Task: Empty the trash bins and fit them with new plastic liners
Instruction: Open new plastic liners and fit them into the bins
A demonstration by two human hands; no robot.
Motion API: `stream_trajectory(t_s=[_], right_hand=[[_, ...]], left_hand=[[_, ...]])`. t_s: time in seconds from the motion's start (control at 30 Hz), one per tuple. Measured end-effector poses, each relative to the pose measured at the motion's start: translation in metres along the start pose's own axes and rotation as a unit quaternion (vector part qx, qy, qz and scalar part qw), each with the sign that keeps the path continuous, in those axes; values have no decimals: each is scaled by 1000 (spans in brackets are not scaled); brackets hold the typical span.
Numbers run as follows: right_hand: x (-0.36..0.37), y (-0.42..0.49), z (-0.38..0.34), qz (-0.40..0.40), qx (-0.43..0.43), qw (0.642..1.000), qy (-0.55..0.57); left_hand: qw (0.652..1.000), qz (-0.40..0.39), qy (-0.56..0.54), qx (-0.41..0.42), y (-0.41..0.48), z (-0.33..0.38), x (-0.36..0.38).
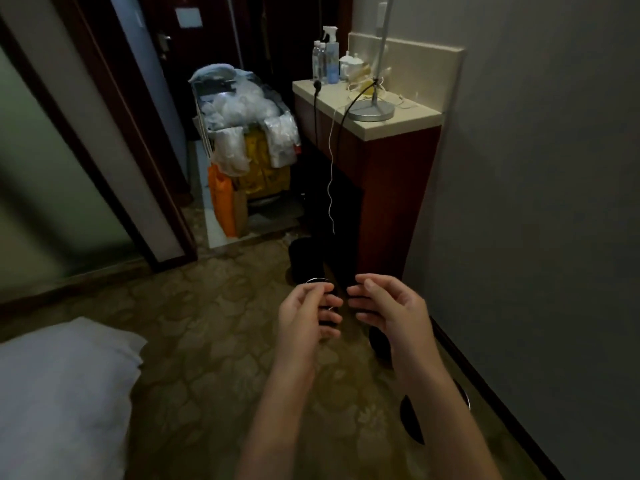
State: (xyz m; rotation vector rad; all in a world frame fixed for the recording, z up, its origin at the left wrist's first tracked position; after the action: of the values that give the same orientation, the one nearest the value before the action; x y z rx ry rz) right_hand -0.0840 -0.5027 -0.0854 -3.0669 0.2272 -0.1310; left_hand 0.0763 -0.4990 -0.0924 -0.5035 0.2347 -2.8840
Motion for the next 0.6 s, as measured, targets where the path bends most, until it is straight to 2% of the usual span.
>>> stream_trajectory(t_s=[0.13,0.3,0.6], right_hand=[[-27,66,-8,-19,34,998,47],[-40,126,-18,-42,41,996,60],[-3,211,-28,-95,38,994,40]], left_hand=[[999,21,38,22,40,7,52],[995,63,55,47,85,19,82],[992,72,63,81,166,34,92]])
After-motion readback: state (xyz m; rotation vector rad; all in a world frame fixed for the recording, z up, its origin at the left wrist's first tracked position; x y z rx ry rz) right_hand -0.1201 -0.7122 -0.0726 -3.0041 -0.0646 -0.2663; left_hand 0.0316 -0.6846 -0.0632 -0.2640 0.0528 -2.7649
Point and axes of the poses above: each hand's wrist, its own y-axis towards the middle knuckle, its own x-axis out of the palm, z = x × y, the point moved 10 cm from there along y, towards the middle knuckle, and after that the axes turned 7 degrees about -y, right-handed, at the moved point
